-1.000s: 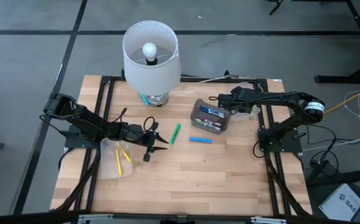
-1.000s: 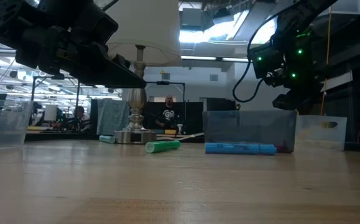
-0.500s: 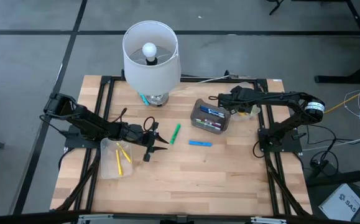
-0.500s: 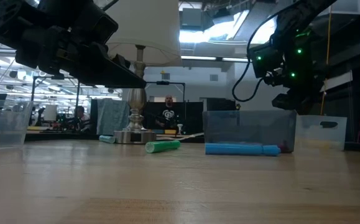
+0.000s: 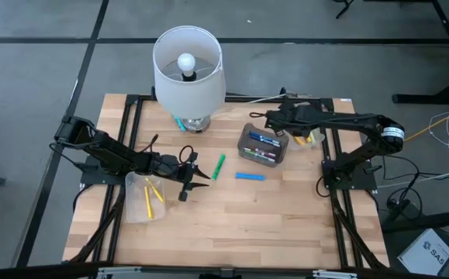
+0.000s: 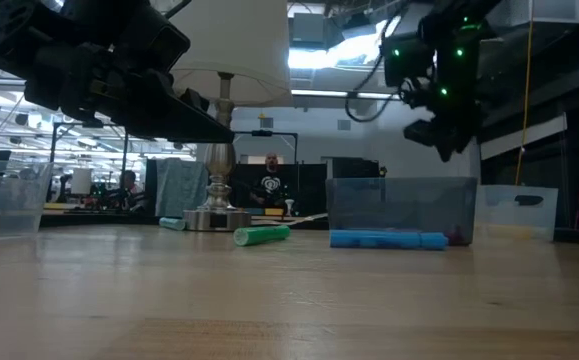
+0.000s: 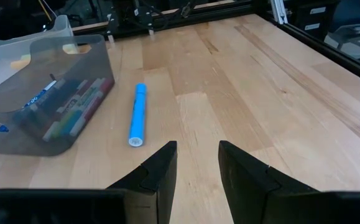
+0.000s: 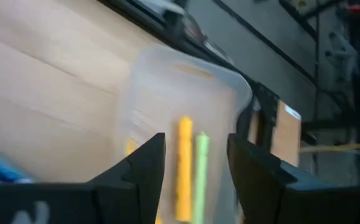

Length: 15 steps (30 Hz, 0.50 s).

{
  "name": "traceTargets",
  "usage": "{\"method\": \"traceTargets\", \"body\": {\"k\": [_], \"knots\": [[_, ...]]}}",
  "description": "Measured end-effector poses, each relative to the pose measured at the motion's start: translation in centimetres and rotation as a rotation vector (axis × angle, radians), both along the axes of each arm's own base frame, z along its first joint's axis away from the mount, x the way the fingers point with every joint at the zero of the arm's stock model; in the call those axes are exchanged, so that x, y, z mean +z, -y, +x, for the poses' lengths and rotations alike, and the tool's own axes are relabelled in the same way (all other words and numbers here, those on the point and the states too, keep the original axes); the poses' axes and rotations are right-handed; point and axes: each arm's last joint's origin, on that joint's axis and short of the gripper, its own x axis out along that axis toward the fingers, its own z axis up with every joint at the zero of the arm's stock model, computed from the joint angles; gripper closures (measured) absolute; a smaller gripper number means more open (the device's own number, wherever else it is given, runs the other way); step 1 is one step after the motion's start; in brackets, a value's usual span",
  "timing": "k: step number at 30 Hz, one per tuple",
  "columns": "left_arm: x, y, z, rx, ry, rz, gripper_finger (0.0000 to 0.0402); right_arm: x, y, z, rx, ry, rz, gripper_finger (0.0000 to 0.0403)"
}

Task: Pick & Place Markers
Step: Put the blue highlighter pen into the right transparent bin

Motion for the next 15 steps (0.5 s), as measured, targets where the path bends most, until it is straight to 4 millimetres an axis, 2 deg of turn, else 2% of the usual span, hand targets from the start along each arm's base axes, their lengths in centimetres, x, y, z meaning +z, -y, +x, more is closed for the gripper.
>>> {"method": "traceTargets", "body": {"k": [15], "knots": [[0.0,0.0,0.0,0.0,0.0,0.0,0.0286,1.3,-4.3,4.7,0.317,0.232,-0.088,0.0232]]}}
